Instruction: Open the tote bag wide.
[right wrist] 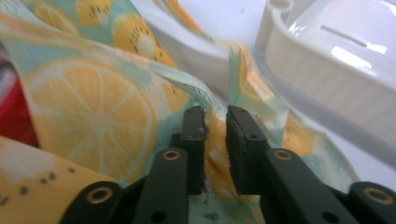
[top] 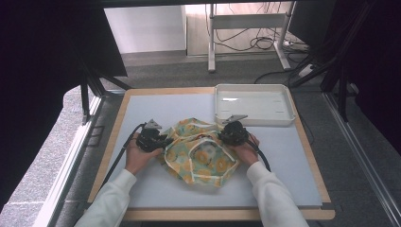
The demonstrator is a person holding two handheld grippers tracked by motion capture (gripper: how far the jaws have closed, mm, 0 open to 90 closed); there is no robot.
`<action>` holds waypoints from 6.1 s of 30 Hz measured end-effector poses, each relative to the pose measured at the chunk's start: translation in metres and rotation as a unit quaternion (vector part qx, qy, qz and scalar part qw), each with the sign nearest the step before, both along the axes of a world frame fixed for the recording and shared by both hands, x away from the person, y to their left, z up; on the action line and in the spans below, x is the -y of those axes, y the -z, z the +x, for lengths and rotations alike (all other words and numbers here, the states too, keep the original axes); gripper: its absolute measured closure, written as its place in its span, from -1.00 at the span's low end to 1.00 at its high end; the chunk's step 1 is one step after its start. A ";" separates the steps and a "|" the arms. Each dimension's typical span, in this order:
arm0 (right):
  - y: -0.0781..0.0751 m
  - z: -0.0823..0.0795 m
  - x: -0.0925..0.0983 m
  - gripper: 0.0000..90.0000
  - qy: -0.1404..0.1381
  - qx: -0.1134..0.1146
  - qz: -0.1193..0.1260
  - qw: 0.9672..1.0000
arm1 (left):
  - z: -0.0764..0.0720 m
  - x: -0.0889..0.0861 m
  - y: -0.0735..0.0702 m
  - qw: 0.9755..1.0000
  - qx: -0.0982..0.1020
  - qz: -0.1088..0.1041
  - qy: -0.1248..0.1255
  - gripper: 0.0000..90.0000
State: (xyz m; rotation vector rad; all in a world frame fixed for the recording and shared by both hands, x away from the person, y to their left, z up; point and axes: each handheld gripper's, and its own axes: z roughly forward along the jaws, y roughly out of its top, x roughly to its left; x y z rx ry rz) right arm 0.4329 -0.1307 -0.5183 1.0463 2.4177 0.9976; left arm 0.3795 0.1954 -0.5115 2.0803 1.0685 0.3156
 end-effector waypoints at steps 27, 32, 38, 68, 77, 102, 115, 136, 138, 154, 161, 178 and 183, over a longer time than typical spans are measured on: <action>-0.054 -0.035 0.026 -0.13 0.004 0.056 0.092 0.994 | -0.033 -0.024 -0.041 0.997 0.050 -0.062 -0.003 -0.24; -0.059 -0.042 0.026 0.08 -0.021 0.043 0.092 0.995 | -0.032 -0.021 -0.046 0.996 0.047 -0.074 0.020 0.45; -0.061 -0.039 0.025 0.70 -0.040 0.016 0.102 0.994 | -0.021 -0.005 -0.046 0.996 0.035 -0.072 0.046 0.92; -0.057 -0.040 -0.011 0.98 -0.127 -0.052 0.095 0.986 | 0.006 0.039 -0.017 0.993 -0.035 -0.051 0.099 1.00; -0.048 -0.068 -0.009 0.98 -0.149 -0.057 0.086 0.983 | 0.006 0.039 -0.016 0.993 -0.034 -0.048 0.099 1.00; -0.017 -0.097 -0.022 0.98 -0.180 -0.099 0.054 0.977 | 0.004 0.035 -0.020 0.994 -0.026 -0.056 0.094 1.00; -0.005 -0.106 -0.023 0.98 -0.181 -0.115 0.033 0.976 | 0.004 0.029 -0.020 0.994 -0.025 -0.063 0.088 1.00; -0.013 -0.112 -0.017 0.98 -0.164 -0.107 0.035 0.980 | 0.004 0.030 -0.017 0.994 -0.023 -0.059 0.085 1.00; -0.019 -0.111 -0.014 0.98 -0.162 -0.097 0.041 0.981 | 0.004 0.030 -0.018 0.994 -0.022 -0.060 0.085 1.00; -0.052 -0.091 0.020 0.98 -0.112 -0.031 0.083 0.990 | 0.001 0.029 -0.021 0.994 -0.013 -0.059 0.086 1.00; -0.056 -0.071 0.025 0.98 -0.089 -0.021 0.088 0.992 | 0.001 0.028 -0.021 0.994 -0.011 -0.058 0.087 1.00; -0.046 -0.059 0.019 0.98 -0.087 -0.028 0.053 0.994 | -0.005 0.027 -0.028 0.994 -0.002 -0.064 0.090 1.00; -0.042 -0.056 0.017 0.98 -0.083 -0.032 0.040 0.995 | -0.007 0.028 -0.030 0.993 -0.001 -0.067 0.094 1.00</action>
